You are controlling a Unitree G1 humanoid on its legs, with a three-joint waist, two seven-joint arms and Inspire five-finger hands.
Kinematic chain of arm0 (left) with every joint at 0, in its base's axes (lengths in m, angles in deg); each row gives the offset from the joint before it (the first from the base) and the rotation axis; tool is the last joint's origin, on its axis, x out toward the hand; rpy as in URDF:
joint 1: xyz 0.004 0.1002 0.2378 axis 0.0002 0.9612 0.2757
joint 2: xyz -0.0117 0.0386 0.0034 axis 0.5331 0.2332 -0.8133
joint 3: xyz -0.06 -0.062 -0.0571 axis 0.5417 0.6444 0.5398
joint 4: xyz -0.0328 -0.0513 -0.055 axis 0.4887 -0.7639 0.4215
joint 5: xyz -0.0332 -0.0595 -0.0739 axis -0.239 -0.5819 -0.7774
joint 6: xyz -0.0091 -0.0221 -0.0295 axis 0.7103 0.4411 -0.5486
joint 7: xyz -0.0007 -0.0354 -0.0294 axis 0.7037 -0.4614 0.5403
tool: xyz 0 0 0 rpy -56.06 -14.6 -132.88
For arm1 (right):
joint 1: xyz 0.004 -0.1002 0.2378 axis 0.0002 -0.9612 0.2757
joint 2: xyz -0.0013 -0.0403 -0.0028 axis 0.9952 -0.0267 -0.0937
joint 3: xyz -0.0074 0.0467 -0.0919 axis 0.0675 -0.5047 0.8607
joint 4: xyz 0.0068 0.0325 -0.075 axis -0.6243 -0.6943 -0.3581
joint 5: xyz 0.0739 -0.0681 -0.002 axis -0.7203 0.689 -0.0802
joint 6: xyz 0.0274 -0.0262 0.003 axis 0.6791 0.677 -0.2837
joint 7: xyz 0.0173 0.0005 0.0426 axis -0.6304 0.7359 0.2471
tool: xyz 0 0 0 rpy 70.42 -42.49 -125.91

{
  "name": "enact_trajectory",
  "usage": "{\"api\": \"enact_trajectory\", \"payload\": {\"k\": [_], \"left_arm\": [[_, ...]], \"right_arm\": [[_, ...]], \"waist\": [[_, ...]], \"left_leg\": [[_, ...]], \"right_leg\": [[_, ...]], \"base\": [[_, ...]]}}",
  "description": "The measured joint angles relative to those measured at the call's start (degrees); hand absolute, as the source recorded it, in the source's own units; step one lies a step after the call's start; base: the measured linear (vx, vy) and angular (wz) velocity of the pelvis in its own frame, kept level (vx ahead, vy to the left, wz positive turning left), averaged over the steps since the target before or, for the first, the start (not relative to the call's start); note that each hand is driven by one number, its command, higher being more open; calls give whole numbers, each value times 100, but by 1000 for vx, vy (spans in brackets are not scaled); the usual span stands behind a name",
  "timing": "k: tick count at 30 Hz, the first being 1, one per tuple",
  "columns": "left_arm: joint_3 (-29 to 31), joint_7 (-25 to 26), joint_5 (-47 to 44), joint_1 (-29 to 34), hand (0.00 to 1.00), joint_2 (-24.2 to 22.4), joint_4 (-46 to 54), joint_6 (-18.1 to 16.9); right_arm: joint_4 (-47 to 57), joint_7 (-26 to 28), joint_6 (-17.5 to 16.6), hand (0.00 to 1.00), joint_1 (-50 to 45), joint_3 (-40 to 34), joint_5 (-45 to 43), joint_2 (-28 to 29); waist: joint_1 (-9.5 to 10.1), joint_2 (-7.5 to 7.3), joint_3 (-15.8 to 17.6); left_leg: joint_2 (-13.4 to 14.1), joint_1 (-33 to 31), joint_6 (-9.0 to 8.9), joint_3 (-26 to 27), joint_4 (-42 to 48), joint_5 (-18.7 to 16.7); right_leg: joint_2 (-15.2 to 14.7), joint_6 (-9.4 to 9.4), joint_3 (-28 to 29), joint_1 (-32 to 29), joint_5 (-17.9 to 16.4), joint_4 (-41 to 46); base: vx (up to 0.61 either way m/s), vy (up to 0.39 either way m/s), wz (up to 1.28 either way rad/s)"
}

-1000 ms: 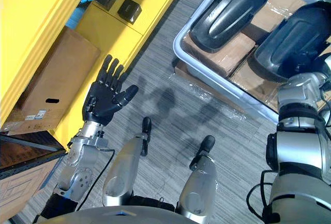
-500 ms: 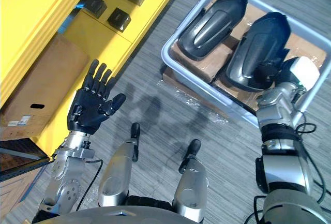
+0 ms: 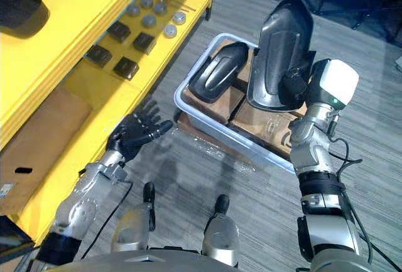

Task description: Walk over and take three plastic housings, then place them on the shelf

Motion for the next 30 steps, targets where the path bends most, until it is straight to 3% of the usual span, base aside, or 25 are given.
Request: {"api": "enact_trajectory", "payload": {"k": [5,9,15,25,30], "left_arm": [[-36,-128,-1077,-393,100,71,-452,378],[-32,-261,-1920,-737,100,76,-673,323],[-70,-538,-2426,-910,100,24,-977,91],[-335,-670,-2365,-972,100,-59,-1096,85],[-485,-579,-1495,-976,100,-170,-1282,5]], "right_arm": [[277,-21,-606,0,-88,162,564,304],[545,-159,-1264,0,-342,392,1064,513],[686,-193,-1979,0,-524,576,1502,597],[682,-187,-2194,0,-525,1202,1505,675],[682,-184,-2261,0,-520,1598,1503,791]], "waist": [[-206,-60,-245],[-266,-132,-477],[-403,-168,-714],[-396,-227,-956],[-351,-233,-1080]], "left_leg": [[27,254,-7,257,-108,-7],[86,449,-31,502,-138,-72],[91,632,-40,600,-224,-85],[70,750,-41,624,-304,-83],[64,839,-43,610,-318,-87]], "right_leg": [[43,1,221,102,102,-163],[122,-20,421,204,235,-408],[155,-15,479,373,343,-639],[161,5,447,537,444,-836],[161,3,417,654,458,-896]], "base": [[2,4,-25],[-17,-4,-32],[-2,-6,-10],[3,1,-1],[-18,1,0]]}}
